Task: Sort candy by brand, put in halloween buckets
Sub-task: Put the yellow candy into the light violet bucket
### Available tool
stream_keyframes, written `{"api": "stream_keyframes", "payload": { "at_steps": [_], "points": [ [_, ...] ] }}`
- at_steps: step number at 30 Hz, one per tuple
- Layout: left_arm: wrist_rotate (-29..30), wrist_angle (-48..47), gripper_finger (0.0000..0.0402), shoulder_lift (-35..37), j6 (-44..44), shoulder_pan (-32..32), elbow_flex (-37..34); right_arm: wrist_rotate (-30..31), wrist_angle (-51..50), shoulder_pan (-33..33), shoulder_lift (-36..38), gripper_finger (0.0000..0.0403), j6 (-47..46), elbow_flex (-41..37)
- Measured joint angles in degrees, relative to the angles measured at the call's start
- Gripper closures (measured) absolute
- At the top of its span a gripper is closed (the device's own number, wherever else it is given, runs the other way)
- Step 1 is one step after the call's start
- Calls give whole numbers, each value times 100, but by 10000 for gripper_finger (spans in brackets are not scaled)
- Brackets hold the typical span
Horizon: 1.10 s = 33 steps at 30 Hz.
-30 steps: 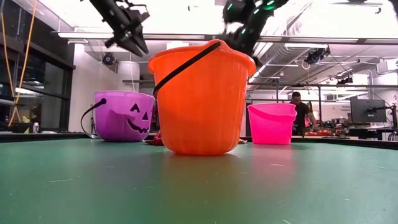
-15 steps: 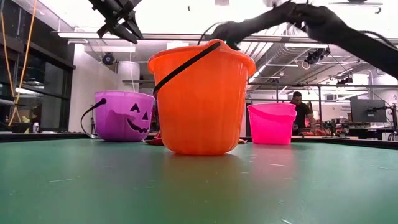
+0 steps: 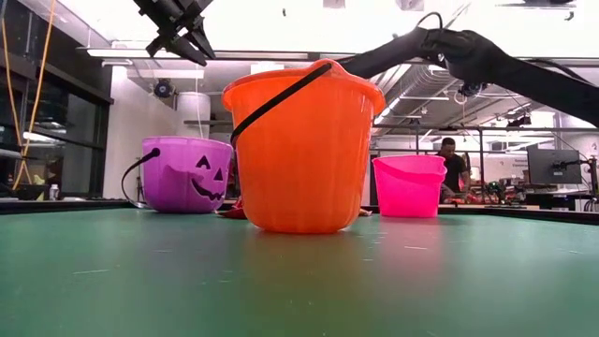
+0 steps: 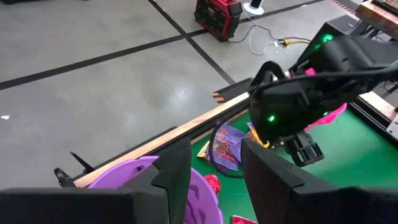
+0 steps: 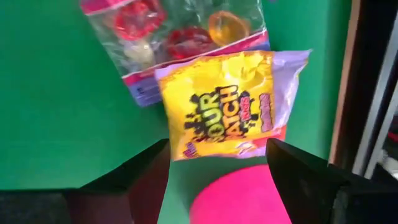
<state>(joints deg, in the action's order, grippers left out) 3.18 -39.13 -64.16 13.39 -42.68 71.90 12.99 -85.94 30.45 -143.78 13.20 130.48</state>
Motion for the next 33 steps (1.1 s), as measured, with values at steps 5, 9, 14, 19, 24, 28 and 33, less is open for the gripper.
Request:
{"api": "stream_keyframes", "payload": {
  "at_steps": [5,9,14,19,24,28,33],
  "points": [
    [0,0,271,0,0,0,0,51,-1,-1,-133,144,187,0],
    [0,0,271,0,-2,0,0,49,76,-1,-191,144,366,-2],
    [0,0,271,0,-2,0,0,45,144,-1,-186,189,529,-2],
    [0,0,271,0,-2,0,0,38,139,-10,-186,327,382,-2],
    [0,0,271,0,-9,0,0,66,-31,-55,-113,383,192,-4],
    [0,0,271,0,-109,0,0,238,-17,-184,236,398,207,69],
    [2,1,271,38,-321,-2,-2,405,394,-289,715,399,52,394]
  ]
}}
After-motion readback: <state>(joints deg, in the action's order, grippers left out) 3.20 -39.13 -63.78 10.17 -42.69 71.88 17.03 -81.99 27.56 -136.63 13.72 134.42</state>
